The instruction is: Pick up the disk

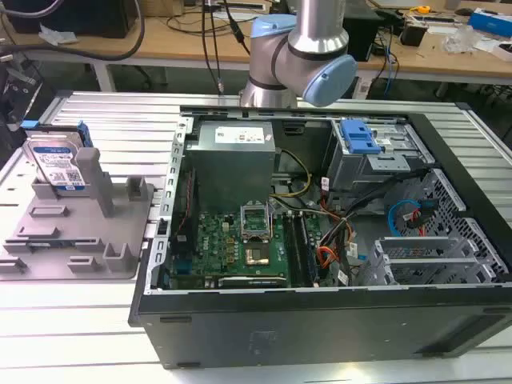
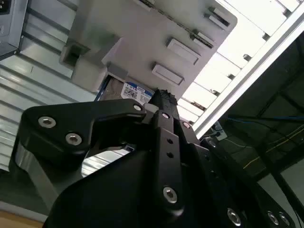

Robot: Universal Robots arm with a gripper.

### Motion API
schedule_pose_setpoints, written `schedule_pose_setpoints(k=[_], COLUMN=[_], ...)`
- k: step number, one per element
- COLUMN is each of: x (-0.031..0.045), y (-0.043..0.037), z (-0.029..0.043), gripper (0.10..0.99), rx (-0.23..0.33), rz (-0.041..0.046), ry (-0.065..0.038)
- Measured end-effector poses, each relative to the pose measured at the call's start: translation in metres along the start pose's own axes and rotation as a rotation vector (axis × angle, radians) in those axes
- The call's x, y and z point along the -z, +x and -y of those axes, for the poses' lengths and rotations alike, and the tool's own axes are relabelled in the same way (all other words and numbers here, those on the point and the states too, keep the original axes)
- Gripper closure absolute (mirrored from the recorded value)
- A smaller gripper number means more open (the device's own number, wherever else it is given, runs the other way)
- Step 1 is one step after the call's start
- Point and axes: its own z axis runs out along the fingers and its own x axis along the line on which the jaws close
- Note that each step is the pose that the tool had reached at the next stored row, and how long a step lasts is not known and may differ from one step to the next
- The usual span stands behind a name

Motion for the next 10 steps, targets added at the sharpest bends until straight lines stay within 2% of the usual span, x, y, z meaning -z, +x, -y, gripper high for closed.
schedule_pose_setpoints(k=[6,9,10], x=[-0.0001,-0.0006,-0.0008], y=[-0.0001,-0.0002,-0.0002], z=[0.0,0.0,0.0], gripper=[0.98,0.98,0.98], rx=[0.002,0.123,0.145], rz=[0.0,-0.0047,-0.0056], ry=[0.0,0.0,0.0])
